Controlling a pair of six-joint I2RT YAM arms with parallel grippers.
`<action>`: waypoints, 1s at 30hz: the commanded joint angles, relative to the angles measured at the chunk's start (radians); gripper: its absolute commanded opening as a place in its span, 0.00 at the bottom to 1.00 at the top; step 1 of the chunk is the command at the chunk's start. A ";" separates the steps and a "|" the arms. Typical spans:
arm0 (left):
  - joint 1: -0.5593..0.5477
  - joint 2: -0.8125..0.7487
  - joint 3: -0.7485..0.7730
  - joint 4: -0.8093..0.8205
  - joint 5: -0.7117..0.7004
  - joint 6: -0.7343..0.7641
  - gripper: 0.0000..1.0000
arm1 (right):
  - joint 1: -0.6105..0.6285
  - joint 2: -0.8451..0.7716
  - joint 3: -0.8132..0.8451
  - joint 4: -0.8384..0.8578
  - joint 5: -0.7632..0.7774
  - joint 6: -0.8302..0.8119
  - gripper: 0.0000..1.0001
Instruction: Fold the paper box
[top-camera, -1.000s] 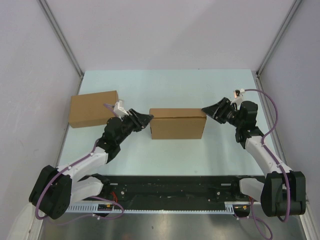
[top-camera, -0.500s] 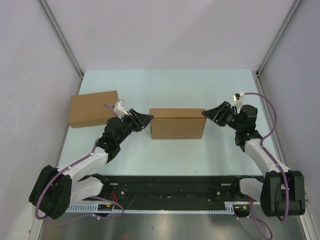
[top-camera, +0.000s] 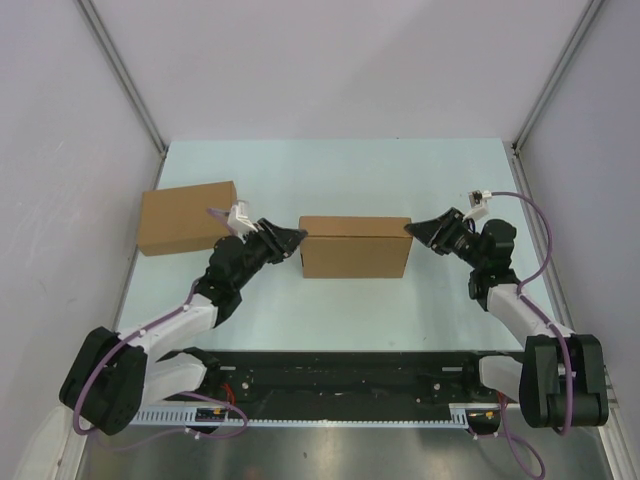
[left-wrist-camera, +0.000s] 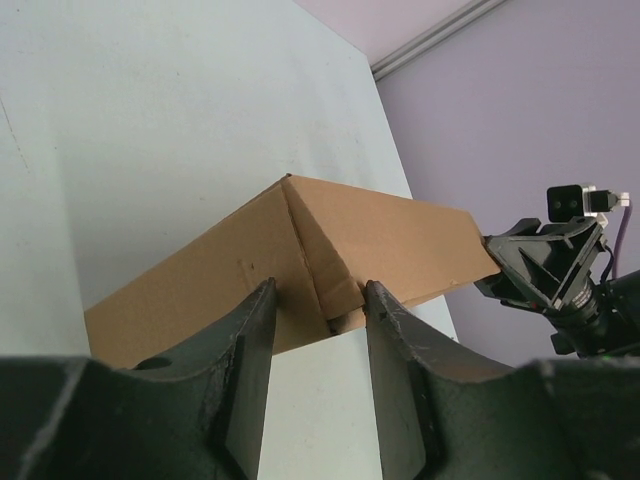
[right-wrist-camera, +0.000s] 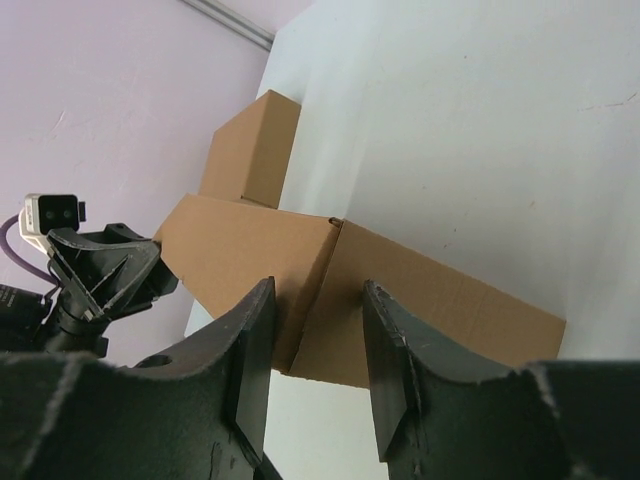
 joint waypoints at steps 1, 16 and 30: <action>0.001 0.059 -0.059 -0.105 -0.025 0.012 0.43 | -0.010 0.069 -0.071 -0.118 0.007 -0.050 0.39; -0.005 0.097 -0.095 -0.065 -0.022 -0.002 0.40 | -0.005 0.095 -0.144 -0.118 0.044 -0.065 0.17; -0.016 0.092 -0.115 -0.058 -0.026 -0.005 0.32 | 0.055 0.026 -0.176 -0.210 0.152 -0.099 0.00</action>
